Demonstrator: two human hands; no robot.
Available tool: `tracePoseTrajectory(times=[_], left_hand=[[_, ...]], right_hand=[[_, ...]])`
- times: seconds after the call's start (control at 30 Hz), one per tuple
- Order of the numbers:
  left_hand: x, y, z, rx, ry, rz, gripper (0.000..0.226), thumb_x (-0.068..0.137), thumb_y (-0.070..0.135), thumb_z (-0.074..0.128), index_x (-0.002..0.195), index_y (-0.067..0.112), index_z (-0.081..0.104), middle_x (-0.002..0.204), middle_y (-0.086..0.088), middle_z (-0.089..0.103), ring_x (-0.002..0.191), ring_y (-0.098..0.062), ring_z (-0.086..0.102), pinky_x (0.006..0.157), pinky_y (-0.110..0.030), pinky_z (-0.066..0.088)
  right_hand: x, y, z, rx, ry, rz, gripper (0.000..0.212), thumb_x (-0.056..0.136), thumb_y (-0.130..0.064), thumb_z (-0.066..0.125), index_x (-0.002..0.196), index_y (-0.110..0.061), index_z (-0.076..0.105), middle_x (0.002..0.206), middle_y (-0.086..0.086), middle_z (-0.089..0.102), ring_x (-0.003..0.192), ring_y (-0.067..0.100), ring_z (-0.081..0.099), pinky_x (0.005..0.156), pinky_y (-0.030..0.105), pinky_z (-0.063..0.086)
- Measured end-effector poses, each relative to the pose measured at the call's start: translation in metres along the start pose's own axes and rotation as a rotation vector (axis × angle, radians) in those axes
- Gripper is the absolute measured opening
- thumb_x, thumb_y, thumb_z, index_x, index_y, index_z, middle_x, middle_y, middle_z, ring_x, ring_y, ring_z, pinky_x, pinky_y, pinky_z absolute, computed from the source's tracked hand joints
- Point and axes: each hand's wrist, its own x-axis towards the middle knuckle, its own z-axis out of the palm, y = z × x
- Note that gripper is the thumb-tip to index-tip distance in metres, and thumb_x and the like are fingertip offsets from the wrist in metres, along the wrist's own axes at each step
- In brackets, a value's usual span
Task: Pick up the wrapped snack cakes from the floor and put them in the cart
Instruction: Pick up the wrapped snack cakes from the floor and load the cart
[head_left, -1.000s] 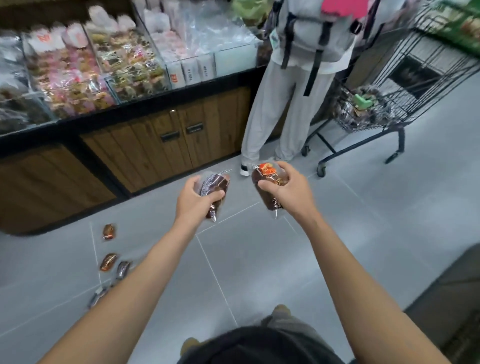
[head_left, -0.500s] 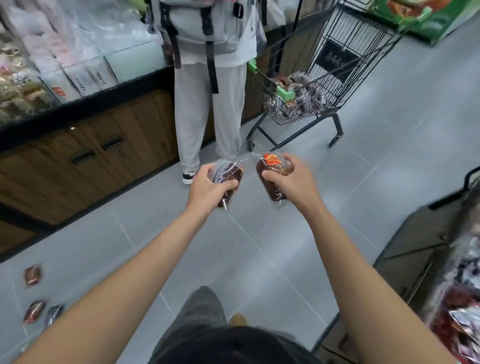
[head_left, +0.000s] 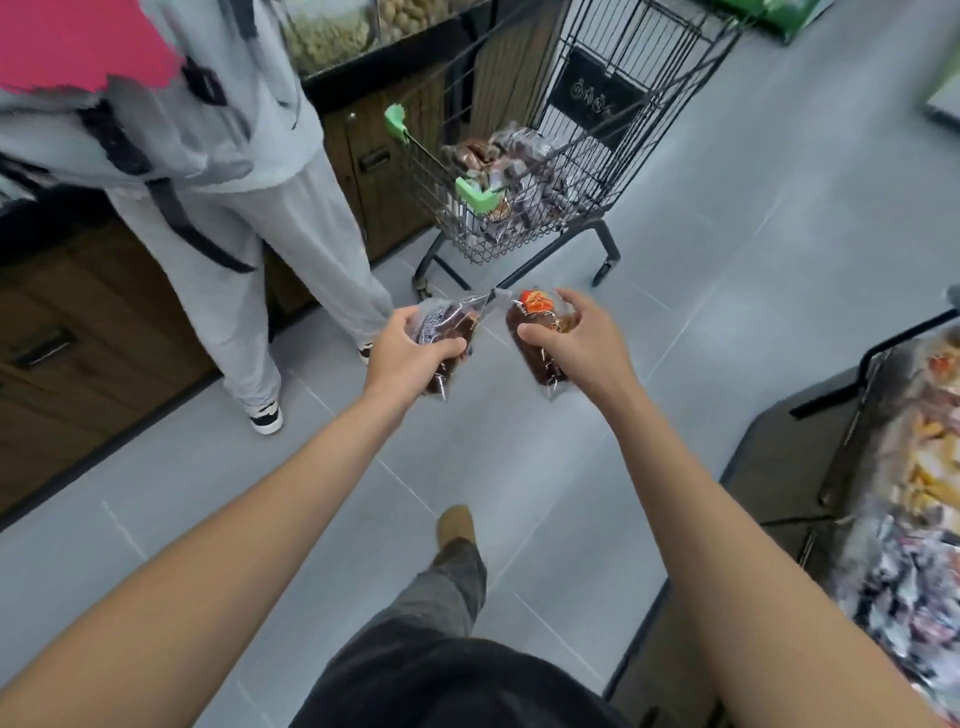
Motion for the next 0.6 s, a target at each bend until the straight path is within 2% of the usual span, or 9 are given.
tracePoseTrajectory(times=[0.07, 0.13, 0.2, 0.4, 0.5, 0.6], left_hand=[[0.032, 0.015, 0.019, 0.007, -0.011, 0.008, 0.048, 0.065, 0.023, 0.081, 0.103, 0.028, 0.052, 0.088, 0.024, 0.054, 0.079, 0.010, 0.052, 0.065, -0.016, 0.041], [0.061, 0.029, 0.037, 0.018, -0.036, 0.014, 0.050, 0.066, 0.024, 0.081, 0.108, 0.026, 0.052, 0.098, 0.014, 0.059, 0.087, -0.003, 0.057, 0.075, -0.022, 0.044], [0.088, 0.045, 0.054, 0.026, -0.057, 0.020, 0.051, 0.067, 0.026, 0.080, 0.109, 0.027, 0.052, 0.104, 0.010, 0.058, 0.094, -0.009, 0.056, 0.081, -0.026, 0.042], [0.162, 0.086, 0.094, 0.035, -0.092, 0.022, 0.050, 0.069, 0.028, 0.079, 0.111, 0.026, 0.052, 0.107, 0.010, 0.058, 0.092, -0.005, 0.058, 0.082, -0.029, 0.047], [0.199, 0.101, 0.114, 0.036, -0.105, 0.001, 0.051, 0.070, 0.030, 0.078, 0.113, 0.026, 0.051, 0.107, 0.008, 0.061, 0.094, -0.012, 0.061, 0.086, -0.041, 0.052], [0.238, 0.113, 0.138, 0.037, -0.089, -0.018, 0.049, 0.071, 0.031, 0.077, 0.111, 0.028, 0.050, 0.106, 0.008, 0.062, 0.095, -0.015, 0.062, 0.086, -0.046, 0.053]], right_hand=[[0.035, -0.001, -0.011, -0.017, 0.005, 0.015, 0.045, 0.069, -0.037, 0.074, 0.108, -0.042, 0.051, 0.098, -0.009, 0.062, 0.096, 0.018, 0.063, 0.090, 0.041, 0.051], [0.067, -0.001, -0.021, -0.039, 0.020, 0.035, 0.050, 0.069, -0.039, 0.074, 0.115, -0.038, 0.055, 0.105, -0.005, 0.064, 0.099, 0.020, 0.062, 0.091, 0.042, 0.050], [0.097, -0.002, -0.031, -0.047, 0.039, 0.039, 0.056, 0.070, -0.038, 0.074, 0.122, -0.030, 0.056, 0.105, -0.005, 0.062, 0.100, 0.021, 0.062, 0.091, 0.042, 0.050], [0.177, -0.006, -0.065, -0.089, 0.068, 0.038, 0.064, 0.071, -0.039, 0.075, 0.129, -0.023, 0.053, 0.106, 0.000, 0.062, 0.101, 0.023, 0.061, 0.091, 0.040, 0.050], [0.220, -0.005, -0.082, -0.098, 0.066, 0.042, 0.065, 0.072, -0.039, 0.074, 0.130, -0.023, 0.052, 0.110, 0.000, 0.062, 0.102, 0.024, 0.061, 0.092, 0.042, 0.050], [0.269, 0.000, -0.094, -0.083, 0.047, 0.046, 0.057, 0.070, -0.039, 0.073, 0.123, -0.026, 0.056, 0.106, -0.003, 0.064, 0.096, 0.021, 0.063, 0.088, 0.043, 0.052]])
